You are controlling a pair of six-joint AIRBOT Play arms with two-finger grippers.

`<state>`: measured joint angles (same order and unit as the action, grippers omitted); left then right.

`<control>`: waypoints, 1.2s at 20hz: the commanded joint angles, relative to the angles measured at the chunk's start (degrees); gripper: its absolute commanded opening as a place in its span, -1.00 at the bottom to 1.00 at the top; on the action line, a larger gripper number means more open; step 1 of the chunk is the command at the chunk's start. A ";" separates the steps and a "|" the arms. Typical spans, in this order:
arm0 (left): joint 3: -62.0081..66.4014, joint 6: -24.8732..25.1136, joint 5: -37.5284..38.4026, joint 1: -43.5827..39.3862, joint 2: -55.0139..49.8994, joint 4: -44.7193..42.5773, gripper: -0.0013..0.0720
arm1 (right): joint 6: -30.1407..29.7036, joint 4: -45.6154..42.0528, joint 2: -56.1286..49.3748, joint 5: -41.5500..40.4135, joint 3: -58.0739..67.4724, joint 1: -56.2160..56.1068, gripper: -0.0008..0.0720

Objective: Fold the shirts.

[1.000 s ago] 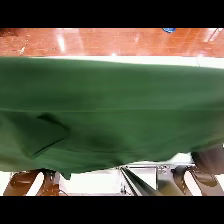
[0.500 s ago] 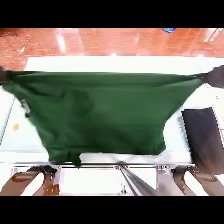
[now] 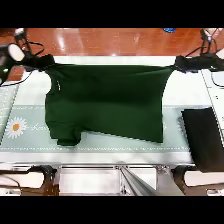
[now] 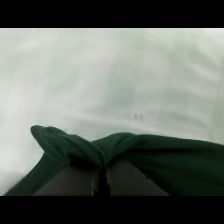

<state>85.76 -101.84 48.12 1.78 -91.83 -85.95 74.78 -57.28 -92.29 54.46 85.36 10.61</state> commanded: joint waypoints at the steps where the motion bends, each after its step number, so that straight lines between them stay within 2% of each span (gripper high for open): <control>1: 10.71 -2.40 -2.45 0.00 -13.38 5.81 -0.91 | 0.46 1.77 -12.20 -2.01 10.25 0.00 -0.92; 5: 20.00 -2.34 1.73 0.02 -20.63 11.61 -0.91 | 1.49 1.95 -17.33 -1.33 14.62 -0.02 -0.92; 8: 22.25 3.15 6.34 0.37 -21.75 14.14 -0.91 | 1.44 1.92 -17.40 2.54 14.62 0.33 -0.92; 15: 28.41 11.56 30.82 5.55 -21.73 14.21 -0.91 | 0.20 1.01 -16.59 27.32 14.47 4.33 -0.92; 17: 28.35 13.77 35.87 6.99 -22.18 13.97 -0.91 | -0.09 -0.28 -16.59 31.15 13.14 3.87 -0.92; 20: 28.35 13.86 41.42 7.96 -23.98 13.97 -0.91 | -0.28 -1.31 -16.59 30.38 9.92 2.45 -0.92; 24: 28.30 14.21 42.18 6.71 -26.45 13.97 -0.91 | -0.22 -1.97 -16.61 25.14 5.29 0.46 -0.92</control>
<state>113.95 -88.33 87.18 8.80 -116.75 -72.16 74.61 -58.70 -108.92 81.69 93.51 12.25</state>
